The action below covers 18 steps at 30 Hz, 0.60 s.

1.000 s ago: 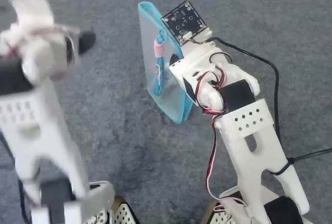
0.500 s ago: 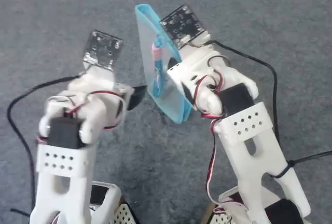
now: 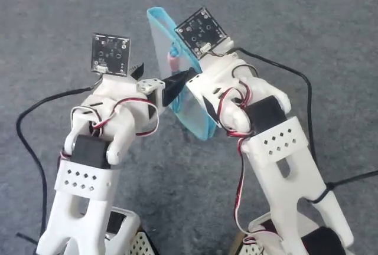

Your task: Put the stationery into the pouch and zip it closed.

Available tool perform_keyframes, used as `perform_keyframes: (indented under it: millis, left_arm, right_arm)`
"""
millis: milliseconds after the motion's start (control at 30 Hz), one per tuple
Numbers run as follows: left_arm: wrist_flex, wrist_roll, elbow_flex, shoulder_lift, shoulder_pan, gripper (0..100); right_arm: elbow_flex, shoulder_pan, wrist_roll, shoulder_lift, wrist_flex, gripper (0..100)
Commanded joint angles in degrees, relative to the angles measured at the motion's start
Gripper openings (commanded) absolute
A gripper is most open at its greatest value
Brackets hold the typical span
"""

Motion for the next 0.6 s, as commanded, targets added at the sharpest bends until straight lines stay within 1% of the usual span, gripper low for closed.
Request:
perform_keyframes:
  millis: [0,100,167,467,500,567]
  left_arm:
    - [-4.4,0.7,-0.3,-1.3,1.6,32]
    - [-9.6,0.6,2.6,-1.5,1.6,32]
    - [-11.3,0.6,3.7,-1.6,1.6,32]
    - [-11.6,0.3,2.8,-1.8,1.6,32]
    - [-11.6,0.2,2.3,-1.8,1.6,31]
    - [-11.6,-0.1,1.3,-1.8,1.5,26]
  right_arm:
    - [4.2,-1.6,-0.2,1.1,0.5,0.6]
    - [4.9,-3.3,0.1,1.1,0.6,0.6]
    - [5.2,-4.4,0.2,1.1,0.6,0.6]
    - [5.5,-5.2,0.1,1.7,0.6,0.6]
    - [5.5,-5.2,0.0,1.7,0.6,0.6]
    - [5.5,-5.2,0.0,1.7,0.6,0.6]
